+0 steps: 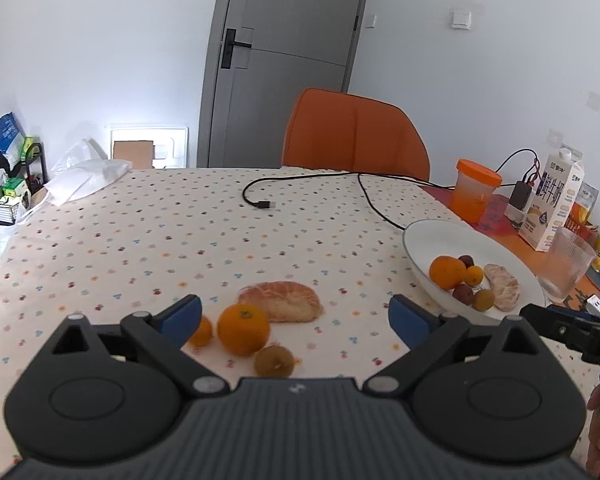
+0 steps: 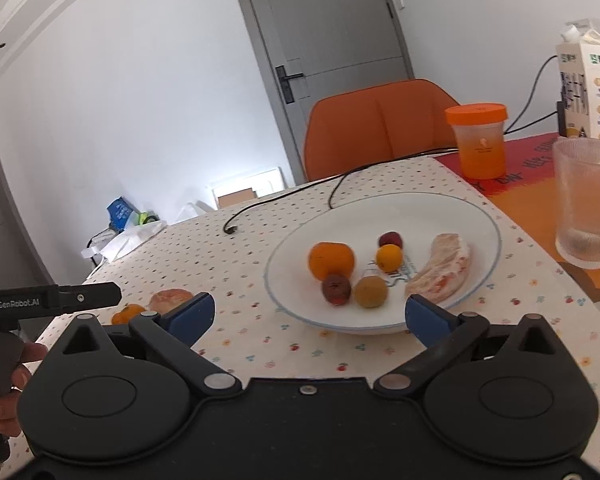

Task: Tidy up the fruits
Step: 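Move both open tools back over the remaining fruit, then grasp the brown kiwi with the right tool while the left tool grasps a small mandarin, then carry the kiwi and mandarin in both tools over the white bowl, then open the right tool to drop the kiwi while the left tool releases the mandarin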

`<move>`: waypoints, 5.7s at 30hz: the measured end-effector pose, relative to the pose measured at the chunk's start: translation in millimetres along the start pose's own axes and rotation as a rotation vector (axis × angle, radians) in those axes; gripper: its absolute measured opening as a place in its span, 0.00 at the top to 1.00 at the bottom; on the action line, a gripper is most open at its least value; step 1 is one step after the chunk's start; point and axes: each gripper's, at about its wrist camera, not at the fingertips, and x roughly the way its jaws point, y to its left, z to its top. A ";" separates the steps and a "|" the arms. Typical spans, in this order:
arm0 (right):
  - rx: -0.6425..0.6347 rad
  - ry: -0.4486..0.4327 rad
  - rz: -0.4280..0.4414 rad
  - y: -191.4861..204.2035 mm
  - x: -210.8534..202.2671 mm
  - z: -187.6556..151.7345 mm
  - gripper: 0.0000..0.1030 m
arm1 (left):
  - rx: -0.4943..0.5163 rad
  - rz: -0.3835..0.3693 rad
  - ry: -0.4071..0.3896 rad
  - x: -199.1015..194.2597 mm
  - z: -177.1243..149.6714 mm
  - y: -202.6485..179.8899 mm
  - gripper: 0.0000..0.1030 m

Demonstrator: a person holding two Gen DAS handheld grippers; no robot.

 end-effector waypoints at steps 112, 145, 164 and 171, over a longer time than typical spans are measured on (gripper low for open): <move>-0.049 0.111 0.167 38.2 26.9 3.4 0.76 | 0.034 -0.087 0.018 8.2 4.3 -1.4 0.81; 0.022 0.014 0.006 -50.3 -6.8 27.6 0.76 | 0.134 -0.243 0.016 53.4 30.5 -108.6 0.81; 0.045 0.008 -0.030 -78.7 18.9 33.8 0.76 | 0.196 -0.297 0.053 95.1 30.4 -155.8 0.81; 0.010 0.018 -0.024 -77.3 27.1 31.4 0.60 | 0.205 -0.295 0.063 106.3 29.9 -163.4 0.81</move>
